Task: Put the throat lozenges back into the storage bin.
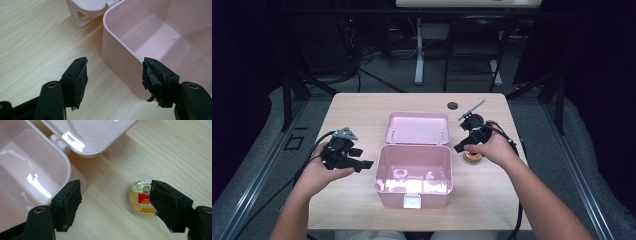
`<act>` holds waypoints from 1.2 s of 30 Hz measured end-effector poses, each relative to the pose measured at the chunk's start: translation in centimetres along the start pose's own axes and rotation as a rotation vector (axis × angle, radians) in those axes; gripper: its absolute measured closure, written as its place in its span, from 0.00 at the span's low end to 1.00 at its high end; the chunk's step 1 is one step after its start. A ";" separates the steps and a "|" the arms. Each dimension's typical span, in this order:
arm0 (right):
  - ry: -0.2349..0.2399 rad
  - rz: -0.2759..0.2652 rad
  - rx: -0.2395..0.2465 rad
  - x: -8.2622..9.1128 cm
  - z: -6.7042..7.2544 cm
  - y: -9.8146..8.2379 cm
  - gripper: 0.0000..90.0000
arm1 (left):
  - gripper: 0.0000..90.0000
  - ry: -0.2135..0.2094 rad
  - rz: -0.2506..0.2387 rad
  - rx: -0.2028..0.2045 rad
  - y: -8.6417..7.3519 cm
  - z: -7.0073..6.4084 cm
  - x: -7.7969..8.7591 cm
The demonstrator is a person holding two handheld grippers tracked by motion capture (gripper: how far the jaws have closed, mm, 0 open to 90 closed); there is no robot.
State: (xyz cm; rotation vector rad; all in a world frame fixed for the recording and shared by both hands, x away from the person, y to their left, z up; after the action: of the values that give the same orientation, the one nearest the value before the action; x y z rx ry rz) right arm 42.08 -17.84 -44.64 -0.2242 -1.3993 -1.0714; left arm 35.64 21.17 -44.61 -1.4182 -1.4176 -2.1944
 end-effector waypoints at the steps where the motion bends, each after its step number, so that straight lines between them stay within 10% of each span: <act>1: -0.008 0.007 -0.003 -0.1 -0.3 0.0 0.28 | 0.41 0.001 0.000 0.000 0.0 0.0 0.0; 36: -0.107 0.026 -0.213 -6.0 -7.4 -2.5 0.16 | 0.41 0.004 -0.004 0.024 -0.2 0.6 0.2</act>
State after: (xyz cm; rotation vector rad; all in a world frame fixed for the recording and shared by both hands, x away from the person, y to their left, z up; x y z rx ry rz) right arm 46.47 -21.50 -52.64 -0.4594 -1.3720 -1.2017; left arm 35.78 21.87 -44.50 -1.4038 -1.4420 -2.1737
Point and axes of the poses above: each handheld gripper's, and its own axes: x roughly backward along the jaws, y roughly out of its top, z roughly to its left, the point moved 1 cm from there along -x, roughly forward along the jaws, and after that the axes turned 14 degrees about y, right-handed, at the moved point
